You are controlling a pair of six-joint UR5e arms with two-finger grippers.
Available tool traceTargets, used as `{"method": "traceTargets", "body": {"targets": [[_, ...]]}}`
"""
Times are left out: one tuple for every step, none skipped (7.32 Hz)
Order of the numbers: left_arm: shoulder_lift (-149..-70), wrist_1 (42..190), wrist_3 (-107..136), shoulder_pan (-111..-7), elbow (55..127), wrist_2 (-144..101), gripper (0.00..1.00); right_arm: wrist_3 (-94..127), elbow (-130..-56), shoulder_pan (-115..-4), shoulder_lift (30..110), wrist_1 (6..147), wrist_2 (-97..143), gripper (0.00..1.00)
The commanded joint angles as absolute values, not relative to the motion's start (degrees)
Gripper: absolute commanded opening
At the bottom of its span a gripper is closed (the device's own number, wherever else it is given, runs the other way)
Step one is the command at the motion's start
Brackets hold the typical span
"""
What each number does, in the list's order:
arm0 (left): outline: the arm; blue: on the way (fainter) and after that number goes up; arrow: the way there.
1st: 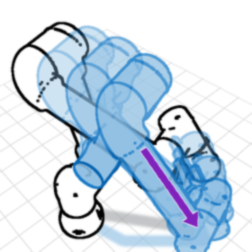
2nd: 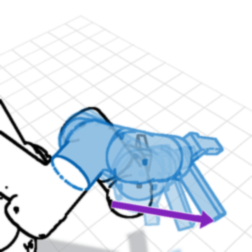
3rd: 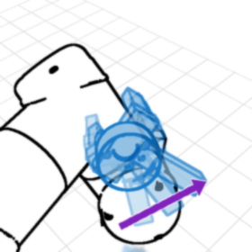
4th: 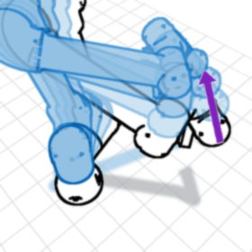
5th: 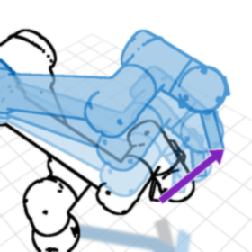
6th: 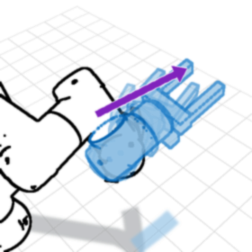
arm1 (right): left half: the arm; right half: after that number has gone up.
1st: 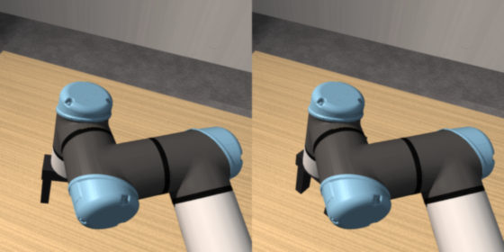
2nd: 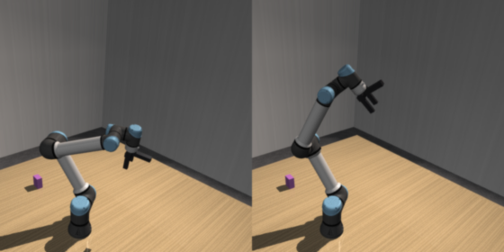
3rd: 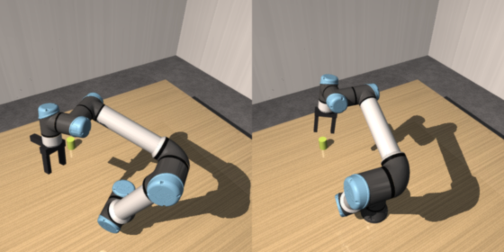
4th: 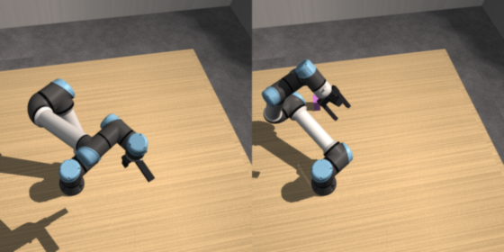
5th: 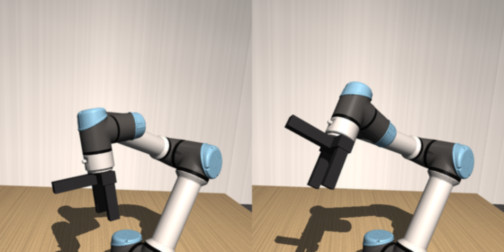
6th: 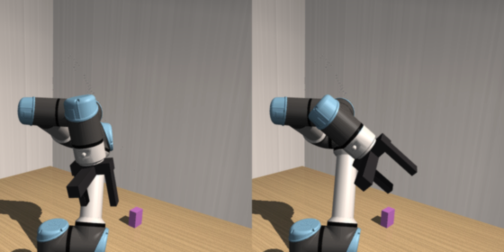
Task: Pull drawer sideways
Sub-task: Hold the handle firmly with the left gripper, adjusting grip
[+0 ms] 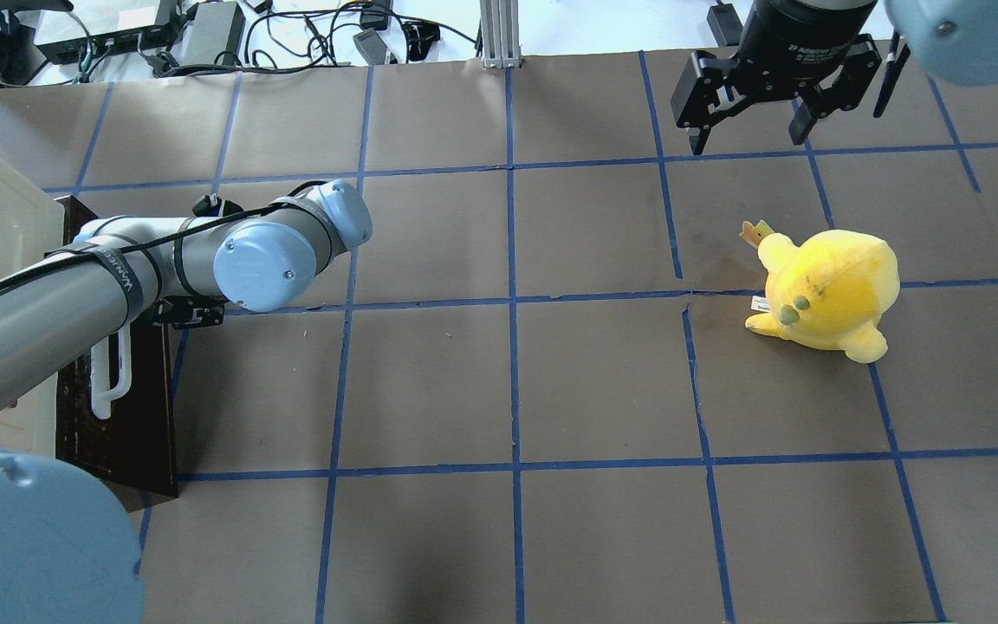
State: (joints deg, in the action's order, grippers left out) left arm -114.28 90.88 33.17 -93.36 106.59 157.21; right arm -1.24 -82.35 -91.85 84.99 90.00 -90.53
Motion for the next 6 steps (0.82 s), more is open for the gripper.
{"method": "traceTargets", "body": {"targets": [[-114.3,90.9,33.2,-93.3,106.5,157.1,0.31,-1.2,-82.4,-91.8,85.0,90.0,-90.5,1.0],[-114.3,90.9,33.3,-93.3,106.5,157.1,0.31,-1.2,-82.4,-91.8,85.0,90.0,-90.5,1.0],[-114.3,90.9,33.2,-93.3,106.4,157.1,0.3,-1.2,-82.4,-91.8,85.0,90.0,-90.5,1.0],[-114.2,90.9,33.1,-93.3,106.3,157.1,0.31,-1.2,-82.4,-91.8,85.0,90.0,-90.5,1.0],[-114.2,90.7,32.9,-93.3,106.1,157.1,0.31,-1.2,-82.4,-91.8,85.0,90.0,-90.5,1.0],[-114.3,90.5,32.8,-93.3,106.0,157.1,0.3,-1.2,-82.4,-91.8,85.0,90.0,-90.5,1.0]]}}
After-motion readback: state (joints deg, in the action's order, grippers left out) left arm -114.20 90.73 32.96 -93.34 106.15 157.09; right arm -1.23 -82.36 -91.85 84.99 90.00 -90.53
